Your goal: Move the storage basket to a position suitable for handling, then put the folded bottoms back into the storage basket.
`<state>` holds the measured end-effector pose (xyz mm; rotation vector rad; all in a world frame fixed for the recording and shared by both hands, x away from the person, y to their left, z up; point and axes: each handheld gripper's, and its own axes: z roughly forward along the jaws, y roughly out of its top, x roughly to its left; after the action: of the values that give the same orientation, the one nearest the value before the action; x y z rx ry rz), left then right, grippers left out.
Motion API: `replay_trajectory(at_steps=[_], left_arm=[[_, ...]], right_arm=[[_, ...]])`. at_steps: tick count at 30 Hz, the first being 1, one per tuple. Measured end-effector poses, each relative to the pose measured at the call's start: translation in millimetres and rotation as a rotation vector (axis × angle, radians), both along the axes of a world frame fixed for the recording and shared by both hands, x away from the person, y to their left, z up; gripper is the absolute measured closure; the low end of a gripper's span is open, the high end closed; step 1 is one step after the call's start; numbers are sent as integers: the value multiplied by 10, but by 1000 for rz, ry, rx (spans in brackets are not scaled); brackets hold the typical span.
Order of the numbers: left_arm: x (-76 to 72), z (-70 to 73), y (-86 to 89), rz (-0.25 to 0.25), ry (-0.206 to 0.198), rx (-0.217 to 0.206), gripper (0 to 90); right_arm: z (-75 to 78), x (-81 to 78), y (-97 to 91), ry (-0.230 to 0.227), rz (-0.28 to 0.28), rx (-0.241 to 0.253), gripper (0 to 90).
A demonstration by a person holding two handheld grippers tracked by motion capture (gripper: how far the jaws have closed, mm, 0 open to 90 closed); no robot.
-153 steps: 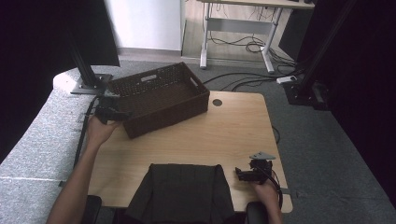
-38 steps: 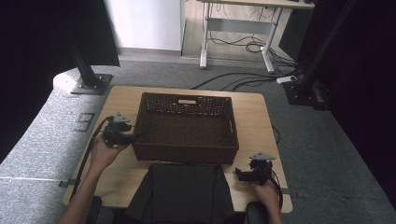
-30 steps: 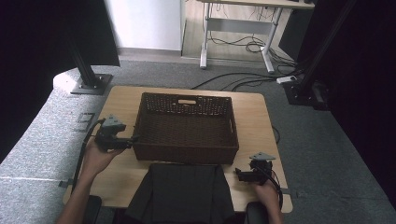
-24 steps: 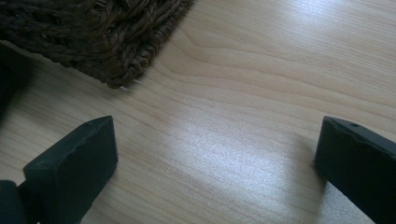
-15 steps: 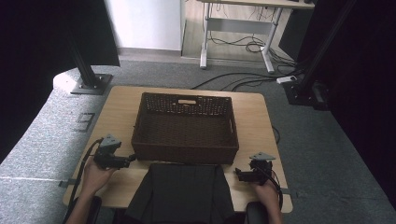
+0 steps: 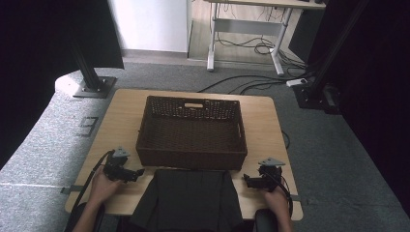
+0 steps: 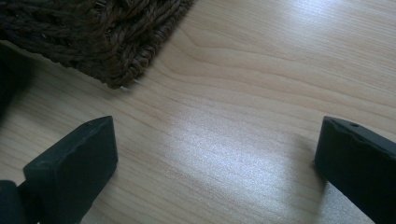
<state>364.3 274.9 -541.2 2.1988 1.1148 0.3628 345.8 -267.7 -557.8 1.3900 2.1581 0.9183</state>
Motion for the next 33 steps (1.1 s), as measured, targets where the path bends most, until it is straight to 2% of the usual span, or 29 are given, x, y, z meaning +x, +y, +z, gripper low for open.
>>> replay_trajectory(at_steps=[1, 2, 3, 19, 24, 27, 29, 31, 33], left_arm=[[6, -40, -25, -9, 8, 19, 0], [6, -40, -25, -9, 8, 19, 0], [-4, -59, -46, -9, -18, 33, 0], [-13, -72, -71, 3, -29, 24, 0], [-28, -53, -84, 9, -9, 35, 0], [-49, -25, -88, 7, 18, 47, 0], [-65, -3, -91, 2, 43, 31, 0], [-96, 36, -110, -17, 56, -20, 0], [-141, 87, -130, -44, 58, -91, 0]], right_arm=[[0, 0, 0, 0, 0, 0, 0], [0, 0, 0, 0, 0, 0, 0], [0, 0, 0, 0, 0, 0, 0], [0, 0, 5, 1, -4, 0, 0], [33, -2, 34, 36, -4, -14, 0], [70, -40, 88, 60, 33, -18, 1], [87, -52, 106, 63, 42, -15, 1], [171, -104, 162, 53, 67, 4, 0], [205, -126, 184, 47, 72, 11, 0]])
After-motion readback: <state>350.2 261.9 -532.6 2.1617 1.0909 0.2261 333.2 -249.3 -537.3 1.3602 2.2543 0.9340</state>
